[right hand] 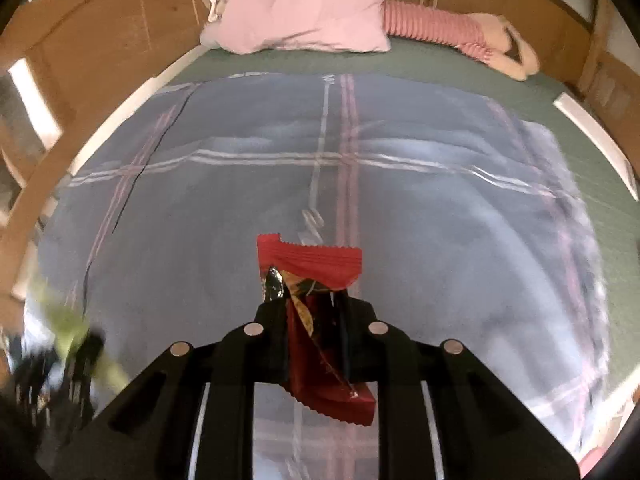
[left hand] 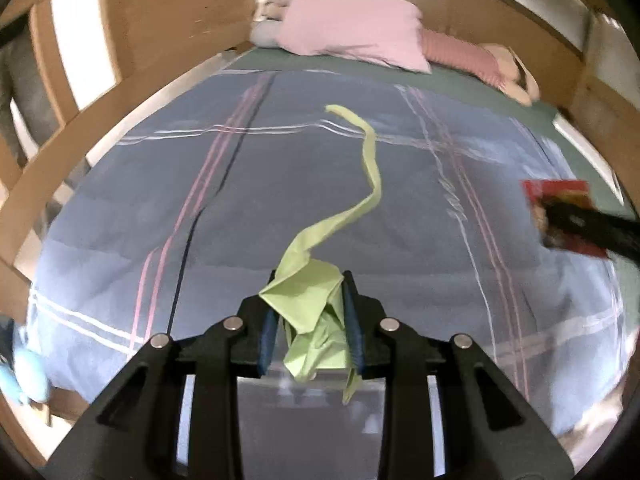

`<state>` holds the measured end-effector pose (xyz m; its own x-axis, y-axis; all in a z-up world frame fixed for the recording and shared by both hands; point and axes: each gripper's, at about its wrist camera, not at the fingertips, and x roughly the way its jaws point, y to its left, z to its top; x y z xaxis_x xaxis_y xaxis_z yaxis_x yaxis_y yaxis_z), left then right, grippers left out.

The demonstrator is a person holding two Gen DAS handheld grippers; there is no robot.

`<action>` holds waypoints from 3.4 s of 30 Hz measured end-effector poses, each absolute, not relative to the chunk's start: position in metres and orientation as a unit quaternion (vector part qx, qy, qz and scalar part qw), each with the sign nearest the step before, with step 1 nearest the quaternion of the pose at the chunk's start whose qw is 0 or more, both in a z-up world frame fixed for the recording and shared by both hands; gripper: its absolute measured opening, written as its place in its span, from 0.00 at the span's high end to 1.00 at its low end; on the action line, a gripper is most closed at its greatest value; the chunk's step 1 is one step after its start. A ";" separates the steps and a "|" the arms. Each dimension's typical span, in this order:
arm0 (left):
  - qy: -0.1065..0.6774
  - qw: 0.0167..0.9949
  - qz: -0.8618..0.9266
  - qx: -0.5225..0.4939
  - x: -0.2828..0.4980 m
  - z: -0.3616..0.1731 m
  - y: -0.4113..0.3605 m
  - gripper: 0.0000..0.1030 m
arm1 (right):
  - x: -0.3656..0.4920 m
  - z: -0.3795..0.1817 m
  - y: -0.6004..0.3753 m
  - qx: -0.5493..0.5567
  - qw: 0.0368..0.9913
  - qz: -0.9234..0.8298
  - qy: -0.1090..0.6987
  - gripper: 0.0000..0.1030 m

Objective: Collect trash

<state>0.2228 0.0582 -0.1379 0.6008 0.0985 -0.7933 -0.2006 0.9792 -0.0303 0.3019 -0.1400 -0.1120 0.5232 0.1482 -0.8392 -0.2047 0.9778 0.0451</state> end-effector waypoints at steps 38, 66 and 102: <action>0.379 0.916 -0.107 0.074 0.023 -0.048 -0.112 0.71 | -0.004 -0.058 -0.294 0.083 0.893 0.037 0.442 0.58; 0.354 0.919 -0.138 0.105 0.000 -0.056 -0.128 0.06 | -0.049 0.005 -0.365 0.149 0.931 -0.108 0.314 0.28; 0.311 0.950 0.002 0.019 -0.019 -0.011 -0.023 0.03 | -0.051 0.006 -0.262 0.011 0.957 -0.027 0.289 0.03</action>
<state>-0.0192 -0.0234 -0.0111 0.8065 0.0152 -0.5910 0.0082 0.9993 0.0368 -0.0513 -0.2618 0.0062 0.8316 -0.0459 -0.5535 0.0592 0.9982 0.0061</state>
